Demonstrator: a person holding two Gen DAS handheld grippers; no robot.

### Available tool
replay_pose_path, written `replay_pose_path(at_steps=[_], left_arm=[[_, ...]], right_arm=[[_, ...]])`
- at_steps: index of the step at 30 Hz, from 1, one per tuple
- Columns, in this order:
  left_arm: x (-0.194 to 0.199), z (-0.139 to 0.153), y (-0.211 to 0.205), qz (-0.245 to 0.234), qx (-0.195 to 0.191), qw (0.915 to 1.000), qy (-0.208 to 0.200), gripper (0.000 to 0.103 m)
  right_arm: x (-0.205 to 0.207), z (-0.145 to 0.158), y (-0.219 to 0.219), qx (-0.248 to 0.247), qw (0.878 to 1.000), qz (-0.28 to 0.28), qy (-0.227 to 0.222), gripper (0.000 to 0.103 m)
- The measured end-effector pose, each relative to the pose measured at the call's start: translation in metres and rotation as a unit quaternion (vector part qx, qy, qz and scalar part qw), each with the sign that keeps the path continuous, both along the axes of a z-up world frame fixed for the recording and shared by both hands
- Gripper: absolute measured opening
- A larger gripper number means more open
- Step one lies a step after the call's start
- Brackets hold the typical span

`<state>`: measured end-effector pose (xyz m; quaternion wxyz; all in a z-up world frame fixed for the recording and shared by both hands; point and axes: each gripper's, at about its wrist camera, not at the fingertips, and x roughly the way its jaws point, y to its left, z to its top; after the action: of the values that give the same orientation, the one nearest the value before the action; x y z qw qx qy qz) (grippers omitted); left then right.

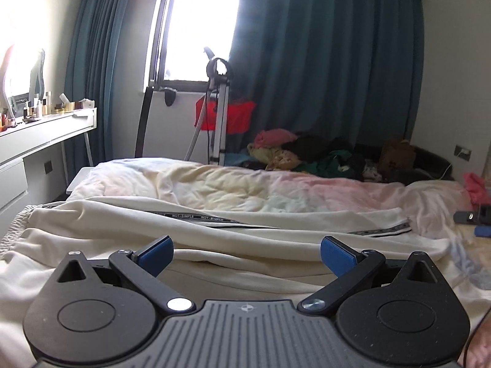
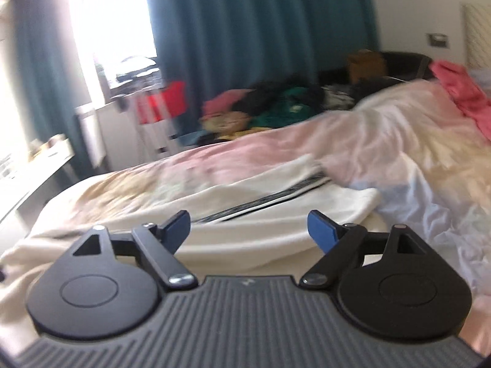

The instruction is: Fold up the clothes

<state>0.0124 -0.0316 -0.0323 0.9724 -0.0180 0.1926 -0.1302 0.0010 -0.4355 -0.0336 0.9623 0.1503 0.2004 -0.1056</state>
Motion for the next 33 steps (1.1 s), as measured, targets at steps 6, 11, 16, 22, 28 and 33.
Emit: replay_pose_path(at_steps=[6,11,16,22,28,33], left_arm=[[-0.039,-0.003,0.021,0.030,0.007,0.9995,-0.005,0.102],[-0.056,-0.010,0.053,0.043,0.001,0.9985,0.035,0.098],[-0.055,-0.007,0.091,0.065,-0.045,0.9933,0.084,0.100],[-0.037,-0.009,0.152,0.161,-0.091,0.9680,0.169,0.093],[-0.028,-0.016,0.222,0.250,-0.182,0.9124,0.268,0.095],[-0.025,-0.024,0.249,0.282,-0.229,0.8875,0.284,0.095]], right_arm=[[-0.040,0.007,0.036,-0.023,0.999,0.024,-0.016,0.085],[-0.047,0.000,0.042,-0.017,0.999,0.034,-0.005,0.085],[-0.048,-0.001,0.037,-0.001,1.000,0.028,-0.006,0.085],[-0.047,-0.006,0.034,-0.024,1.000,0.007,0.000,0.085],[-0.042,-0.012,0.034,-0.024,1.000,0.011,0.017,0.085],[-0.038,-0.020,0.031,-0.006,0.999,0.019,0.034,0.085]])
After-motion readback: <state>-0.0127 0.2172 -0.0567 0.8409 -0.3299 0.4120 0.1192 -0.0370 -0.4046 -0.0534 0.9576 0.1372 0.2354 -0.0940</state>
